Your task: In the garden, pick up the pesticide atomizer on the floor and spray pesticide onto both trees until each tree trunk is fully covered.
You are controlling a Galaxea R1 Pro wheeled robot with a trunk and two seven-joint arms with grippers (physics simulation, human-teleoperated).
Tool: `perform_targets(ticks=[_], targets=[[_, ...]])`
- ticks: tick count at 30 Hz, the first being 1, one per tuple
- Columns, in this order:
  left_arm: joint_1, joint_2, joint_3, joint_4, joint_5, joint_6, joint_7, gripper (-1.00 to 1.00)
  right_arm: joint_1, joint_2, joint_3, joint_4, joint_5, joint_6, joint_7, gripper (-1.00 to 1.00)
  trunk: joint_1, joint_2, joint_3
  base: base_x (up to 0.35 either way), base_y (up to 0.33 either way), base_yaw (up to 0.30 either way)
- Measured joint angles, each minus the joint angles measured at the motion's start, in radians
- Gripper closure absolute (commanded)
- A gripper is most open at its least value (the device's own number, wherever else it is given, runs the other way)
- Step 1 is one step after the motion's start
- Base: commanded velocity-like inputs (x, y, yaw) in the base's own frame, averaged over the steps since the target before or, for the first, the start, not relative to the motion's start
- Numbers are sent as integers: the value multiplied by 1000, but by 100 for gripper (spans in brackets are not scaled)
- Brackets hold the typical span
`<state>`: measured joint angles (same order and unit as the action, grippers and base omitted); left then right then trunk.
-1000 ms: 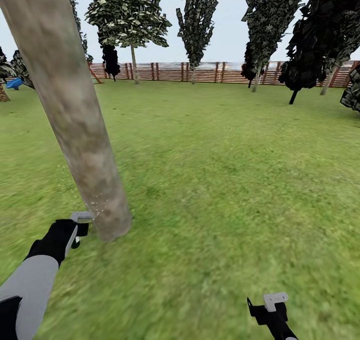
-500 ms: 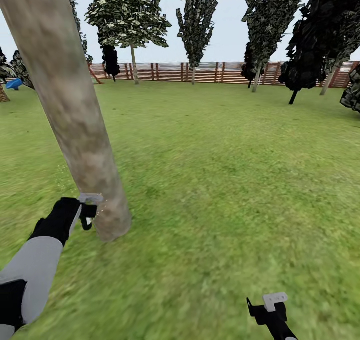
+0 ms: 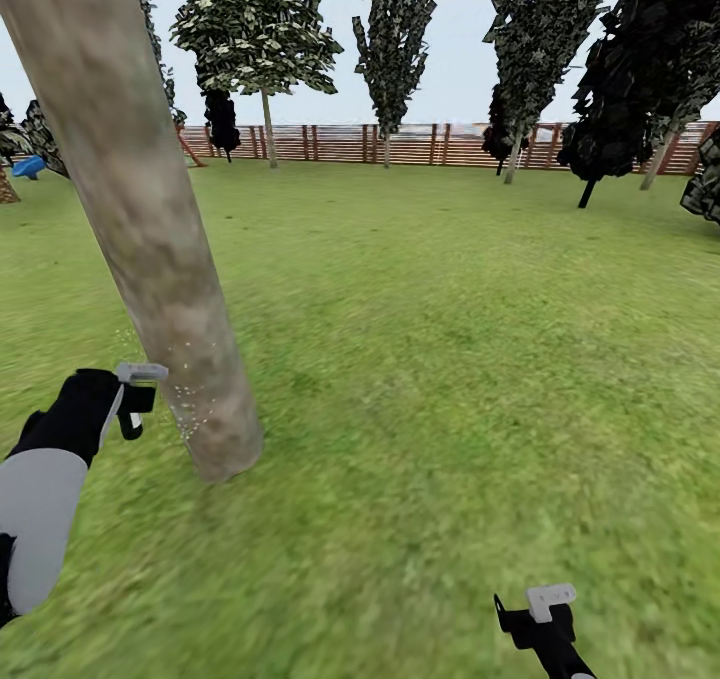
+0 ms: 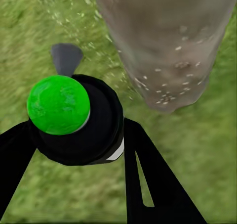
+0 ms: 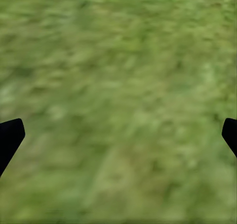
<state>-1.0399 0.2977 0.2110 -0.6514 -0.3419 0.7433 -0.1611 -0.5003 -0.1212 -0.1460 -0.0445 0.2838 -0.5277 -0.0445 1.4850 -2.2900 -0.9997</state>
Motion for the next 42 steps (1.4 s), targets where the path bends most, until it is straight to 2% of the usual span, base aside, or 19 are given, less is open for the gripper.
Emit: perform_targets(ticks=[4, 6, 9, 10, 12, 18, 30, 42], targets=[[3, -10, 2, 10, 6, -2, -1, 100, 0, 0, 0, 0, 0, 0, 0, -100, 0, 0, 0, 0, 0, 0], [3, -30, 2, 10, 9, -1, -2, 100, 0, 0, 0, 0, 0, 0, 0, -100, 0, 0, 0, 0, 0, 0], [3, -74, 2, 10, 11, 1, -2, 100, 0, 0, 0, 0, 0, 0, 0, -100, 0, 0, 0, 0, 0, 0], [3, -77, 2, 10, 5, 0, -2, 100, 0, 0, 0, 0, 0, 0, 0, -100, 0, 0, 0, 0, 0, 0], [4, -79, 1, 10, 2, -1, -2, 100, 0, 0, 0, 0, 0, 0, 0, -100, 0, 0, 0, 0, 0, 0], [67, -83, 2, 10, 4, -6, 0, 100, 0, 0, 0, 0, 0, 0, 0, -100, 0, 0, 0, 0, -67, 0], [72, -83, 4, 10, 2, -4, 13, 100, 0, 0, 0, 0, 0, 0, 0, -100, 0, 0, 0, 102, -263, 7], [87, -83, 5, 10, -1, -4, 18, 100, 0, 2, 0, 0, 0, 0, 0, -100, 0, 0, 0, 20, -270, 223]])
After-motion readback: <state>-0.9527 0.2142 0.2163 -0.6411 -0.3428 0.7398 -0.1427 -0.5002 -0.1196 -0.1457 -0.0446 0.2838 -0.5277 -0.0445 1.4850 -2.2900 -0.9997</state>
